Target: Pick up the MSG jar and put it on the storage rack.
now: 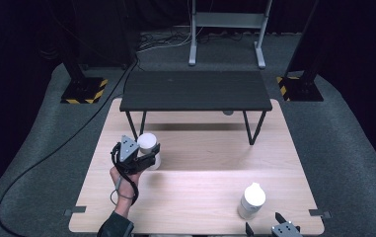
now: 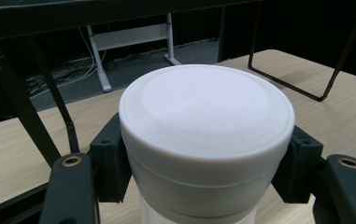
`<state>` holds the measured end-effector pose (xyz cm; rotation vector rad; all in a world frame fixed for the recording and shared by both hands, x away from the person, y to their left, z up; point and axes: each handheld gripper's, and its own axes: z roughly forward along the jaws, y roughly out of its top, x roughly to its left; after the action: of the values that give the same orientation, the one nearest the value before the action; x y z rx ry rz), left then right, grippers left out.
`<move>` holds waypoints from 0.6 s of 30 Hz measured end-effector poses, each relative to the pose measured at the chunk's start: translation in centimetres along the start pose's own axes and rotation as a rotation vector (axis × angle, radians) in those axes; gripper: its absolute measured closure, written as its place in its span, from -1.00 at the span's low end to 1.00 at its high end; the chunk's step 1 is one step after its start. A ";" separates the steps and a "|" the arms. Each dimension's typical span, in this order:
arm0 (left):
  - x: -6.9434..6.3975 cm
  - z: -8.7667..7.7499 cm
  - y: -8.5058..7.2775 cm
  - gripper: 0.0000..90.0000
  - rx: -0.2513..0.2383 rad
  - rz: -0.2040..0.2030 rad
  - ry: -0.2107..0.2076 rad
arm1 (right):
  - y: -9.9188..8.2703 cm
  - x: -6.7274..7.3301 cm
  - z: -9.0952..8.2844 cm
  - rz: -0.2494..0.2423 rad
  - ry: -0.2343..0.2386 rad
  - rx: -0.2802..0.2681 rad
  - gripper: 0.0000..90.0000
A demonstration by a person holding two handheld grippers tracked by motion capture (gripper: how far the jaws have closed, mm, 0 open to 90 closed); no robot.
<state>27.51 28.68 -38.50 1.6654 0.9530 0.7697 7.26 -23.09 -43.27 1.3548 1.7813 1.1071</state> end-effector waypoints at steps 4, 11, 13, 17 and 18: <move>0.2 0.1 0.3 -0.24 0.004 0.003 0.008 | -0.1 0.0 0.0 -0.002 -0.002 -0.001 -1.00; 0.7 0.1 0.7 -0.24 0.004 0.000 0.027 | -0.1 0.0 0.0 -0.002 0.000 0.000 -1.00; 0.9 0.1 0.8 -0.24 0.004 -0.001 0.033 | -0.1 0.0 0.0 0.000 -0.001 0.000 -1.00; 1.2 0.1 1.1 -0.24 0.003 -0.003 0.044 | -0.1 0.0 0.0 -0.002 -0.002 -0.001 -1.00; 1.3 0.1 1.1 -0.24 0.002 -0.004 0.047 | -0.1 0.0 0.0 -0.001 -0.002 -0.001 -1.00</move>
<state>28.49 29.53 -37.39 1.6533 0.9896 0.8082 7.23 -23.13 -43.31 1.3545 1.7794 1.1052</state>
